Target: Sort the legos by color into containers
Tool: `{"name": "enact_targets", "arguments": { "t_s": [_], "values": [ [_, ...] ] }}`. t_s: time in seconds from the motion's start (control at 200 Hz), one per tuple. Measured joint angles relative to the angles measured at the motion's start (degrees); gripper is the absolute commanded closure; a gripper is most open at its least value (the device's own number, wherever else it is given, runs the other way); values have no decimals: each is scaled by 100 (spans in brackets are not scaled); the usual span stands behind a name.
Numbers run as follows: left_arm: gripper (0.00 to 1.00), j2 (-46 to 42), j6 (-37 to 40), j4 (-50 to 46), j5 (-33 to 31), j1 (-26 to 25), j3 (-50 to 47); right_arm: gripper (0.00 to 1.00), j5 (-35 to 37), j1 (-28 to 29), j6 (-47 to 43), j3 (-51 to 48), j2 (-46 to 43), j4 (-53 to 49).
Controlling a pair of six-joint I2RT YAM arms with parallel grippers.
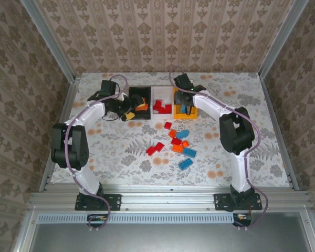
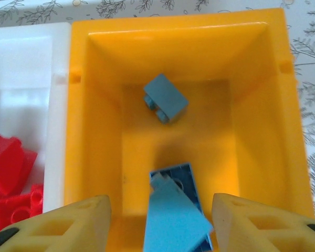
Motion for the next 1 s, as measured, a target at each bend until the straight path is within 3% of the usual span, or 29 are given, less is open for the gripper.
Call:
{"name": "enact_targets", "arguments": {
  "t_s": [0.165,0.33,0.47,0.675,1.005],
  "values": [
    [10,0,-4,7,-2,-122,0,38,138,354,153,-1504,-1703,291],
    [10,0,-9,61,68,-691,0,32,127,695,782,-2924,-2852,612],
    [10,0,-7,66,164,-1086,0,26,35,754,1241,-3467,-2575,629],
    [10,0,-4,52,146,-953,0,17,-44,1097,1244,-3414,-1888,568],
    [10,0,-4,57,149,-855,0,19,55,1329,1027,-3342,-1690,313]
  ]
}}
